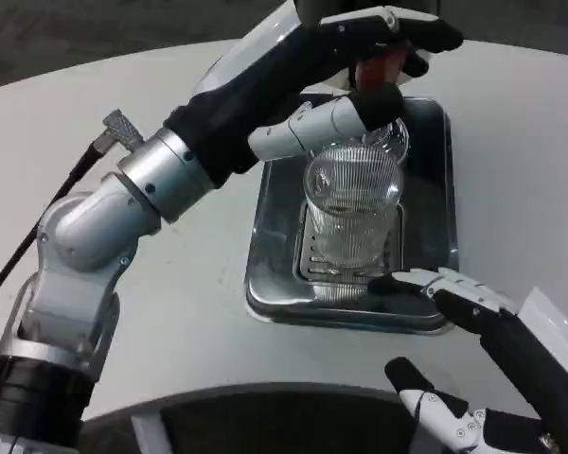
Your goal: Grasp the cup under the faucet to collect the drink, then remove the cup.
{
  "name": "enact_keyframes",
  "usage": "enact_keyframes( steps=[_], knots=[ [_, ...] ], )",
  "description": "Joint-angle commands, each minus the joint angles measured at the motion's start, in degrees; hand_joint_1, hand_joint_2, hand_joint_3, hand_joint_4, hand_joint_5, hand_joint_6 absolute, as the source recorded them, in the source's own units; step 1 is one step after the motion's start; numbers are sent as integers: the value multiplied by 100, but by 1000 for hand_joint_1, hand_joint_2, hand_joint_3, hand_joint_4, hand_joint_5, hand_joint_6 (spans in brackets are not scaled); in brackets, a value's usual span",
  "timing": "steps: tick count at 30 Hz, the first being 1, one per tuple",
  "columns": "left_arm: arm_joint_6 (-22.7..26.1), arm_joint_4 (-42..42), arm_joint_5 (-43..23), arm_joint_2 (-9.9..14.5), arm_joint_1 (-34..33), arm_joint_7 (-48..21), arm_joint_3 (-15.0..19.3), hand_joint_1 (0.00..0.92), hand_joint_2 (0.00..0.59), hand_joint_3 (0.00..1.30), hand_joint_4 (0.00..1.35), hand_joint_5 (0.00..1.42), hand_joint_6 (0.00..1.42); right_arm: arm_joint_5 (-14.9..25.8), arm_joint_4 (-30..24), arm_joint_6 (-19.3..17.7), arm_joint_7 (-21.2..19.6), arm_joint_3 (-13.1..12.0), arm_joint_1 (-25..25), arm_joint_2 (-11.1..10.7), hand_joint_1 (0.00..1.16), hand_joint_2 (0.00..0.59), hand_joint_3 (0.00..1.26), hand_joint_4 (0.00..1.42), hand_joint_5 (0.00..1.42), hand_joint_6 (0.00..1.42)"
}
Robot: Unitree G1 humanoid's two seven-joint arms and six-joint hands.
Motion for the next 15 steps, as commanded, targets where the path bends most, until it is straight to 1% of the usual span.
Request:
enact_keyframes(
  steps=[1,15],
  knots=[
    [-157,125,194,130,177,31,-87,0,0,335,240,316,218,-11,24,46,-56,44,-2,13,560,452,268,180,119,110],
    [-382,338,348,167,148,159,-204,0,1,327,226,304,188,-52,51,109,-65,131,-60,20,560,452,268,183,120,113]
  ],
)
